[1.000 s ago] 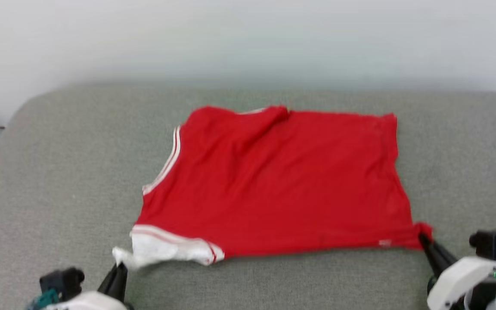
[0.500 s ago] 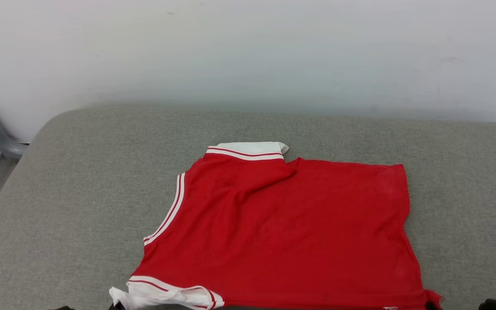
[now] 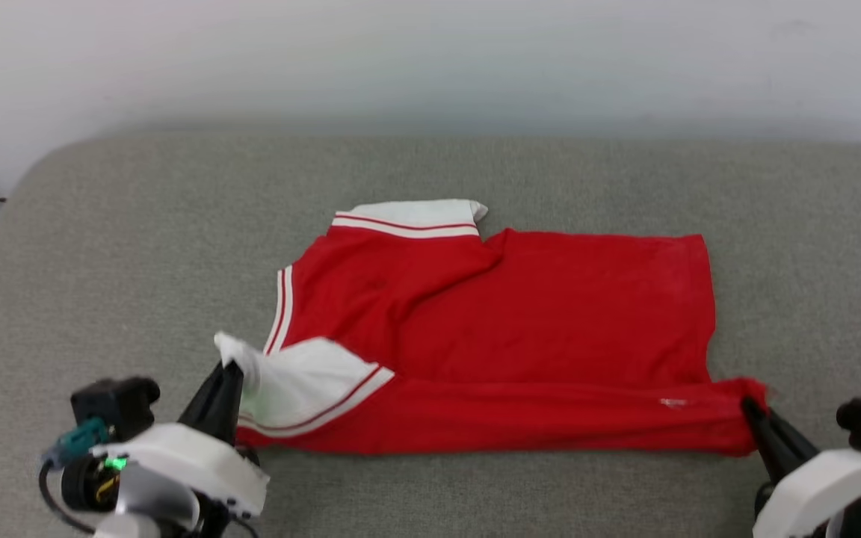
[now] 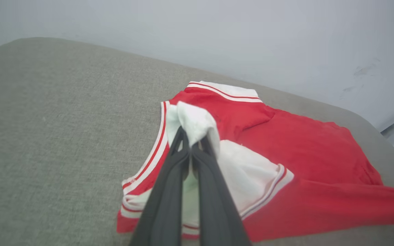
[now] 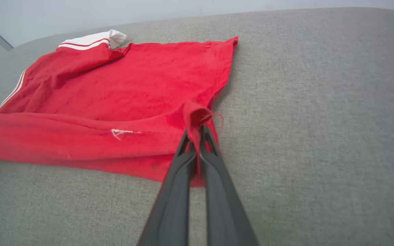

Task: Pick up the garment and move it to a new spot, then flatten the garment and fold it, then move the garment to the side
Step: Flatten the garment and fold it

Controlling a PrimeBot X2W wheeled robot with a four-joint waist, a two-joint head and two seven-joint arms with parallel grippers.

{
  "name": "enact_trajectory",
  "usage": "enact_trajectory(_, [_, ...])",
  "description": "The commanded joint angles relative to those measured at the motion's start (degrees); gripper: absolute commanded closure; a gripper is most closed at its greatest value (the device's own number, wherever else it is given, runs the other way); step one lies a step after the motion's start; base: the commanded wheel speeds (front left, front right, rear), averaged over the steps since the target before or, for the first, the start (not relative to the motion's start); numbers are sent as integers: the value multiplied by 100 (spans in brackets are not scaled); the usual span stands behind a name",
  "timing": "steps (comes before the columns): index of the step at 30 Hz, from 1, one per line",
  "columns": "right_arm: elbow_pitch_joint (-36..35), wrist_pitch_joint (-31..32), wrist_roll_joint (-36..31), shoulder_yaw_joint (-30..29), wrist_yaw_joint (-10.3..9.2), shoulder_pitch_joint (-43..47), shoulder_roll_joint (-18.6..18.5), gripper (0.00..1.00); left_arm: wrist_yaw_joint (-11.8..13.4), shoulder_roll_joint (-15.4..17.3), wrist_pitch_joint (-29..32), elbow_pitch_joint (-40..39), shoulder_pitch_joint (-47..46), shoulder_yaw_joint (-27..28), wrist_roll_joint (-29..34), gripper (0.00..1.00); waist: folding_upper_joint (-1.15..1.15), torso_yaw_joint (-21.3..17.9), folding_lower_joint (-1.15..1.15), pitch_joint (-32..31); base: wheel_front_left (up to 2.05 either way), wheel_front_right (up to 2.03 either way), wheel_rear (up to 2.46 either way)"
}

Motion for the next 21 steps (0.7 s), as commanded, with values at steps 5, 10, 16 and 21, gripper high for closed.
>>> enact_trajectory(5, [460,-179,23,306,-6,-856,-183,100,-270,-129,-193,749,-973,-75,65,100,0,-85,-1,777,0,0,0])
enact_trajectory(10, [1084,-398,204,539,-6,-1262,-299,100,-427,-266,-238,1439,-1412,-152,20,100,0,-80,-1,1071,0,0,0])
enact_trajectory(16, [1811,-672,439,891,-6,-1563,-416,100,-572,-359,-76,2133,-1656,-244,-132,100,0,-94,-1,1178,0,0,0])
enact_trajectory(21, [2117,-1079,593,1093,-6,-1745,-436,0,-614,-392,35,2447,-1738,-262,-224,64,0,-87,-1,1102,0,0,0])
